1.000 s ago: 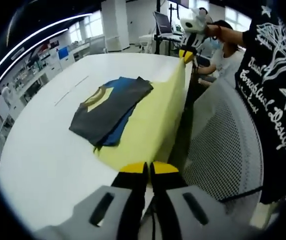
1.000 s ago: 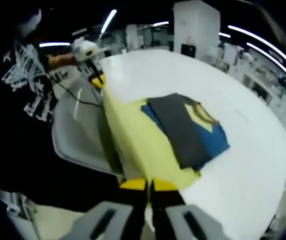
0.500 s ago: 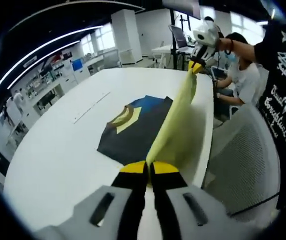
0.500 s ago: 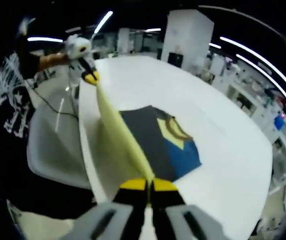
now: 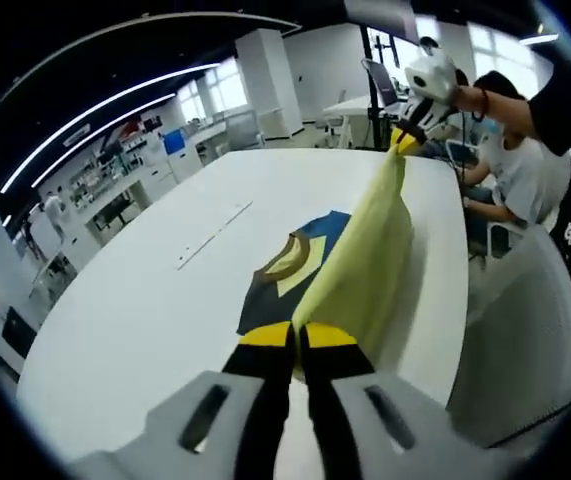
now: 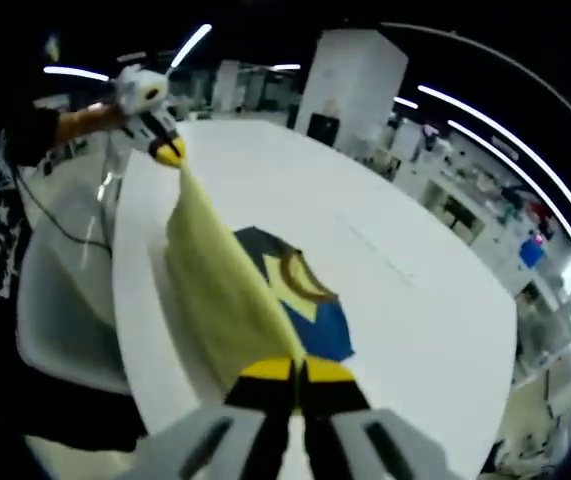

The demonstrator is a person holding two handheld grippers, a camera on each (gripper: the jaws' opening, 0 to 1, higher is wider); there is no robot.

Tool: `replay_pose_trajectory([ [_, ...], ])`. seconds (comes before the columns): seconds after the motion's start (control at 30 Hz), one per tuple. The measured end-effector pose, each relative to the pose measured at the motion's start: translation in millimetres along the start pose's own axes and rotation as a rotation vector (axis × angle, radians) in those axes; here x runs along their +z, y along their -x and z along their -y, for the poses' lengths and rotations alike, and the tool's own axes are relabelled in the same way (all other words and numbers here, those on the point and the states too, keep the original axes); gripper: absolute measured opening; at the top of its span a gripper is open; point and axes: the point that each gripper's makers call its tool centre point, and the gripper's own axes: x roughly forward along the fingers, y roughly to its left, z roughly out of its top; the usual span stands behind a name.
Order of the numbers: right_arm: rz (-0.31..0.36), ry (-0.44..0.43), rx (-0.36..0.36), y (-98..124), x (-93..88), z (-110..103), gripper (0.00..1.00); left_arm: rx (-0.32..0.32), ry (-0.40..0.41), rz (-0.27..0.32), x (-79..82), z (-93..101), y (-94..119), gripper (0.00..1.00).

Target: Fold the garment on the visible template until the final outline fits inside the template.

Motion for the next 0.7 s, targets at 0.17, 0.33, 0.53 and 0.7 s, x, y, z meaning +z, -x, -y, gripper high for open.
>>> replay_pose_trajectory([
  [0.17,0.02,-0.001,-0.011,-7.7,6.2,12.5,0.0,0.038,-0.001,0.015,5.3,-15.3,-6.8,0.0],
  [0.33,0.044,-0.031,-0.033,-20.0,11.4,26.2,0.0,0.061,0.005,0.023,8.6,-28.2,-17.1,0.0],
  [0.53,0.023,-0.017,-0.085,-35.8,13.9,43.6,0.0,0.088,0.049,0.031,11.2,-47.3,-35.2,0.0],
  [0.7,-0.025,0.024,-0.137,-50.6,7.7,57.1,0.0,0.095,0.037,0.025,10.4,-61.2,-46.0,0.0],
])
